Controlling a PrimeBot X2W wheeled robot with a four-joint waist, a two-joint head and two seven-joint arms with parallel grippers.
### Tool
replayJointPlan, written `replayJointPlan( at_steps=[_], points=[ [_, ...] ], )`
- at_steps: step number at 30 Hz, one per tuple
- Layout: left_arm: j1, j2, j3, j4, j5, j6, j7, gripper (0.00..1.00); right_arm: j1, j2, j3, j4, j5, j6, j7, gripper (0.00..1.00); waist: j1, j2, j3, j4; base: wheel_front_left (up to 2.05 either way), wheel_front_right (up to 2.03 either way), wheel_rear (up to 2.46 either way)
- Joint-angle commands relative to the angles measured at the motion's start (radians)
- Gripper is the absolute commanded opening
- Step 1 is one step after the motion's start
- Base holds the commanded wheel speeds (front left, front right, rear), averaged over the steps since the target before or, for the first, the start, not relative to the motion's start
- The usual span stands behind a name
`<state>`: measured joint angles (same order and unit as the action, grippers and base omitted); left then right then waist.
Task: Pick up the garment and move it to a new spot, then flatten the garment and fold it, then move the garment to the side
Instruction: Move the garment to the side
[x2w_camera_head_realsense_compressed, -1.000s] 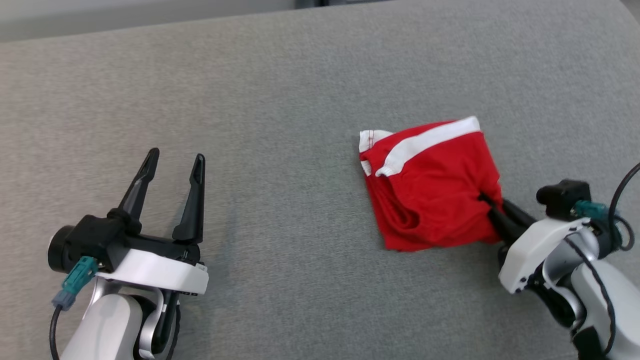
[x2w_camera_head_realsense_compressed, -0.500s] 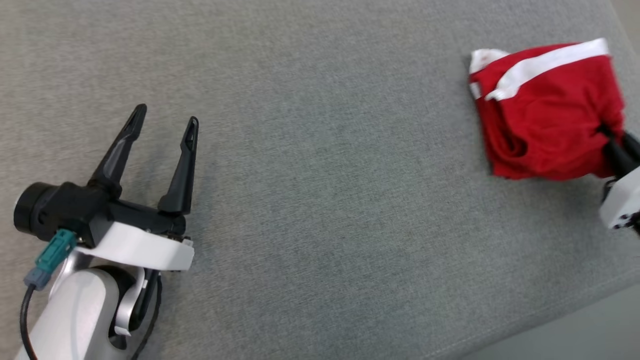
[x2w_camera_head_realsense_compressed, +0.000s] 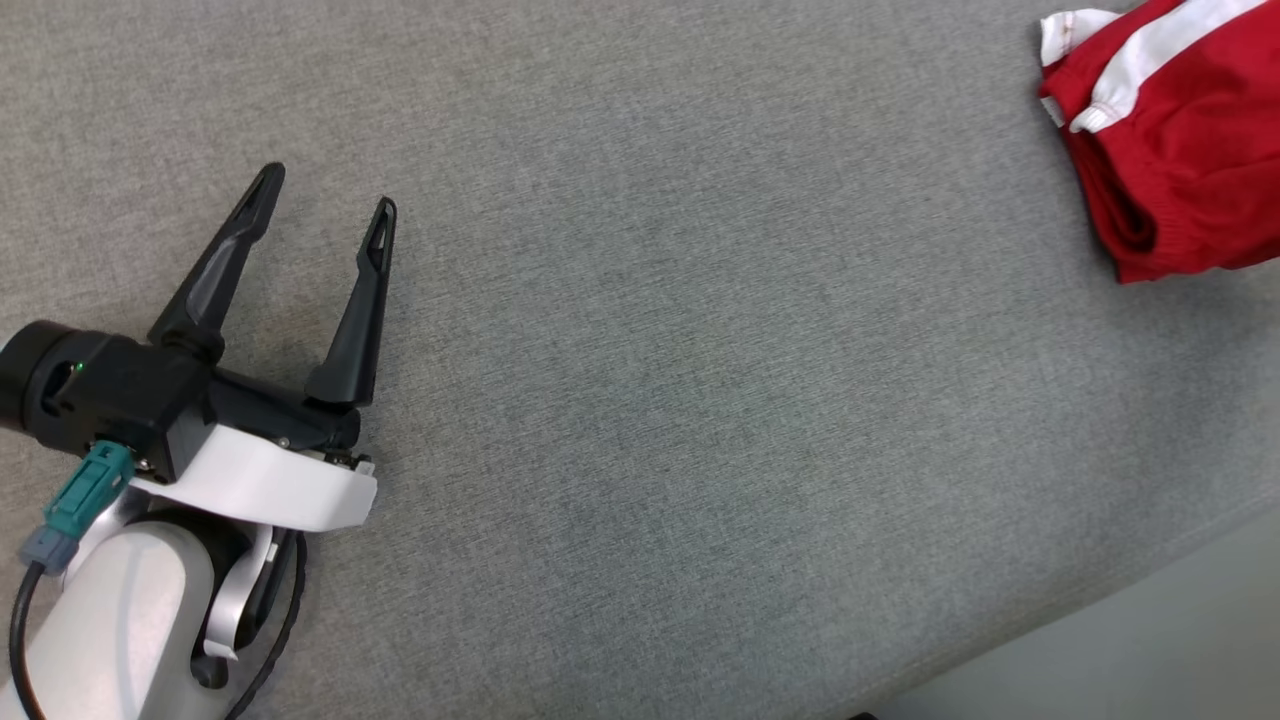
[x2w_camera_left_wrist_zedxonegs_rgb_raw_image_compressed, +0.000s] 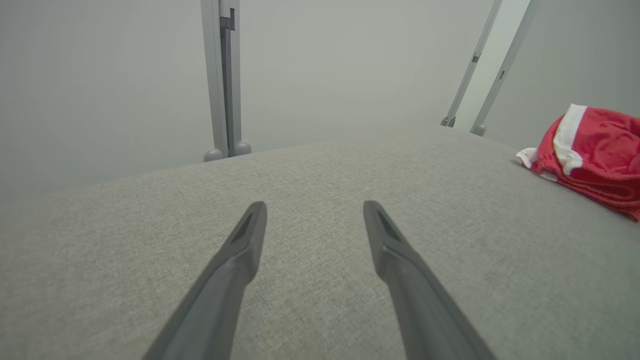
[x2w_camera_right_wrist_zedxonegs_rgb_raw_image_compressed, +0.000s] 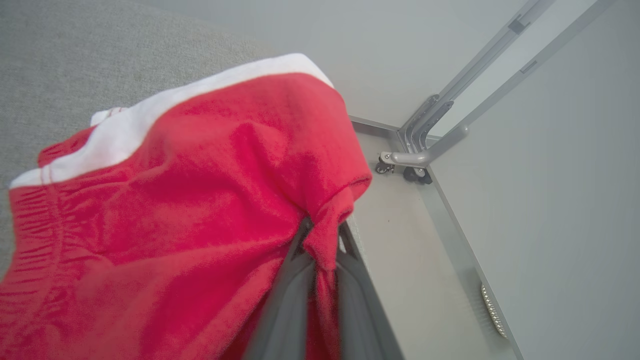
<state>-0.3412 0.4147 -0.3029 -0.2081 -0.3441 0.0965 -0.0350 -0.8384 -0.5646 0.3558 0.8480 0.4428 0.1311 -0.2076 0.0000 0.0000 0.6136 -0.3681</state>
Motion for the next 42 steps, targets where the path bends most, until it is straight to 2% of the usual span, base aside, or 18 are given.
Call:
replayJointPlan(
  at_steps=[1,3,4,5,6,7,8,15,20,26,31,37,42],
  points=[
    [-0.030,0.005,0.002,-0.009,0.007,-0.005,0.003,1.00,-0.020,0.005,-0.010,0.028,0.001,0.000,-0.007,0.00,0.0000,0.0000,0.015,0.014,0.00,0.00,0.00],
    [-0.034,0.004,-0.005,-0.011,0.010,-0.006,0.005,1.00,-0.041,0.011,-0.014,0.060,0.007,0.000,-0.013,0.00,0.0000,0.0000,0.022,0.022,0.00,0.00,0.00],
    [-0.038,0.003,-0.005,-0.011,0.011,-0.003,0.004,1.00,-0.048,0.014,-0.016,0.078,0.011,0.000,-0.014,0.13,0.0000,0.0000,0.024,0.025,0.00,0.00,0.00],
    [-0.039,0.001,-0.006,-0.011,0.011,0.000,0.002,1.00,-0.055,0.015,-0.017,0.094,0.012,0.000,-0.018,0.29,0.0000,0.0000,0.024,0.027,0.00,0.00,0.00],
    [-0.039,0.000,-0.006,-0.010,0.010,0.002,-0.001,1.00,-0.058,0.015,-0.022,0.107,0.016,0.000,-0.021,0.60,0.0000,0.0000,0.024,0.029,0.00,0.00,0.00],
    [-0.039,0.000,-0.006,-0.010,0.010,0.002,-0.001,1.00,-0.058,0.015,-0.022,0.107,0.016,0.000,-0.021,0.60,0.0000,0.0000,0.024,0.029,0.00,0.00,0.00],
    [-0.038,-0.002,-0.006,-0.008,0.008,0.003,-0.005,1.00,-0.058,0.016,-0.027,0.123,0.018,0.000,-0.024,1.00,0.0000,0.0000,0.021,0.032,0.00,0.00,0.00],
    [-0.025,-0.021,-0.014,0.026,-0.010,0.005,-0.035,1.00,-0.023,0.017,-0.062,0.157,0.049,0.000,-0.051,1.00,0.0000,0.0000,-0.030,0.050,0.00,0.00,0.00],
    [0.007,-0.037,-0.012,0.061,-0.028,0.011,-0.062,1.00,0.031,0.030,-0.133,0.075,0.068,0.000,-0.059,1.00,0.0000,0.0000,-0.093,0.060,0.00,0.00,0.00],
    [0.057,-0.067,-0.005,0.108,-0.060,0.026,-0.101,1.00,0.170,0.101,-0.276,-0.100,0.049,0.000,-0.057,1.00,0.0000,0.0000,-0.188,0.087,0.00,0.00,0.00],
    [0.103,-0.082,0.006,0.132,-0.084,0.039,-0.124,1.00,0.308,0.185,-0.332,-0.238,0.013,0.000,-0.057,1.00,0.0000,0.0000,-0.255,0.127,0.00,0.00,0.00],
    [0.145,-0.090,0.009,0.150,-0.099,0.052,-0.140,1.00,0.437,0.290,-0.352,-0.382,-0.039,0.000,-0.052,1.00,0.0000,0.0000,-0.312,0.193,0.00,0.00,0.00],
    [0.180,-0.095,0.012,0.165,-0.110,0.065,-0.148,1.00,0.501,0.345,-0.328,-0.496,-0.078,0.000,-0.012,1.00,0.0000,0.0000,-0.349,0.251,0.00,0.00,0.00]
  ],
)
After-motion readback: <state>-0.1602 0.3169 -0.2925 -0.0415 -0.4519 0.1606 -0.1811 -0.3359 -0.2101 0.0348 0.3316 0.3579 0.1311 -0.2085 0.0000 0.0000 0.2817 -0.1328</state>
